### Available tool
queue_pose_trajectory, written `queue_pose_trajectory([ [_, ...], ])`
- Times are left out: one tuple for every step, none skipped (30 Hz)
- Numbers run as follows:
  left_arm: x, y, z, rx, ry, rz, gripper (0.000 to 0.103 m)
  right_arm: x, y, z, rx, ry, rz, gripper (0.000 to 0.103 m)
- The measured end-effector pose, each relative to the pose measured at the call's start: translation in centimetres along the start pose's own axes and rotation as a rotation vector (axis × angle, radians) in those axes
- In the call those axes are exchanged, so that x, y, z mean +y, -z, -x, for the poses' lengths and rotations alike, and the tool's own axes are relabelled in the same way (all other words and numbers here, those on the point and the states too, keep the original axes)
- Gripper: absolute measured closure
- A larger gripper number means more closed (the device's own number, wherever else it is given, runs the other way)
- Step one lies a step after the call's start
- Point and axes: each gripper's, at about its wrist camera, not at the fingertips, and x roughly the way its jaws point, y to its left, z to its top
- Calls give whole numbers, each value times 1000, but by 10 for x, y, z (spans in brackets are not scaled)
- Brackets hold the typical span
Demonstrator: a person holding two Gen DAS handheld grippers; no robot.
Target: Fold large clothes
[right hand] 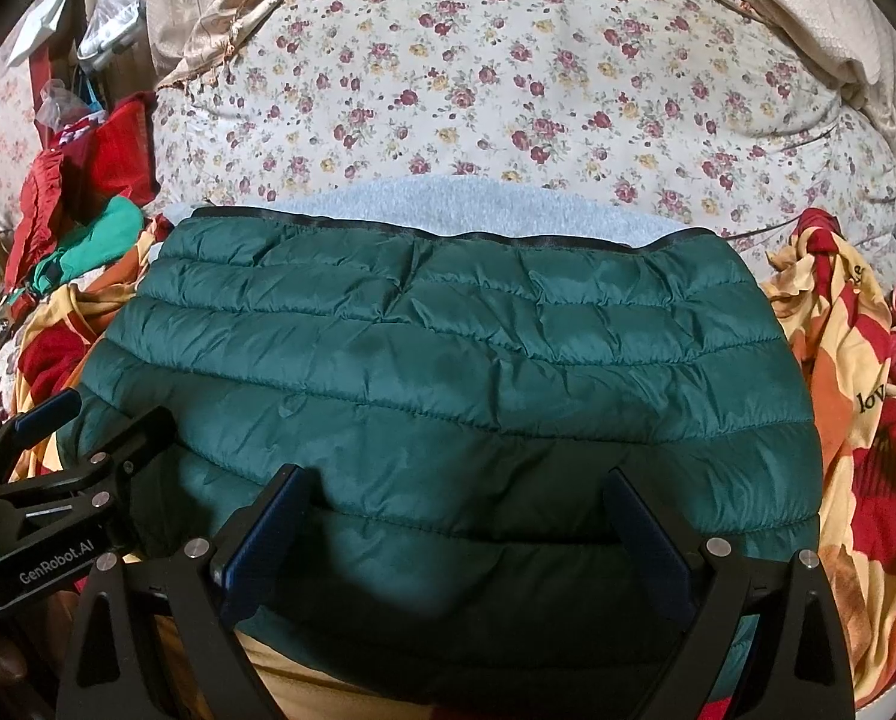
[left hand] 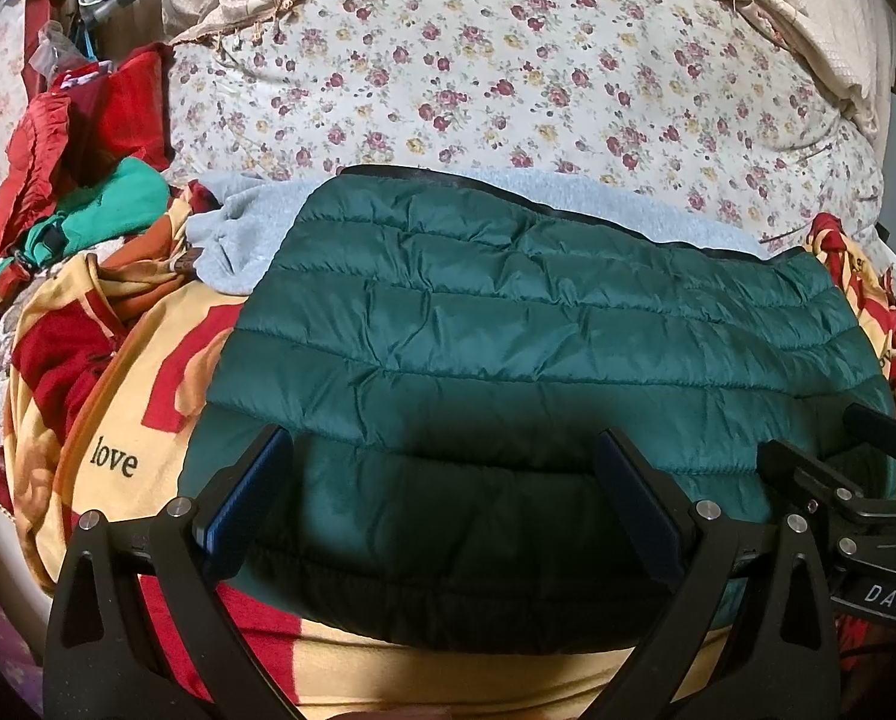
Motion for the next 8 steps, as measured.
queue_pose_trajectory([
  [-1,1,0,1,1,1,2,0,0,0,0,0,0,6],
  [-1,1,0,0,1,2,2,0,0,0,0,0,0,6],
  [-1,0,0,0,3,1,3,0,0,0,0,0,1,6],
  [-2,1,0,-3,7,-1,3,0,0,0,1,0,1,6],
  [-3,1,1,-9,10,-7,3,0,1,-1,2,-1,1,6],
  [-4,1,1,-15,11,-12,2,-1,1,-3,2,-2,0,6],
  [-5,1,2,-21,11,-19,3,-1,1,-3,2,-2,-1,6],
  [-3,-1,2,-21,15,-21,2,-2,1,-3,3,-6,-2,6],
])
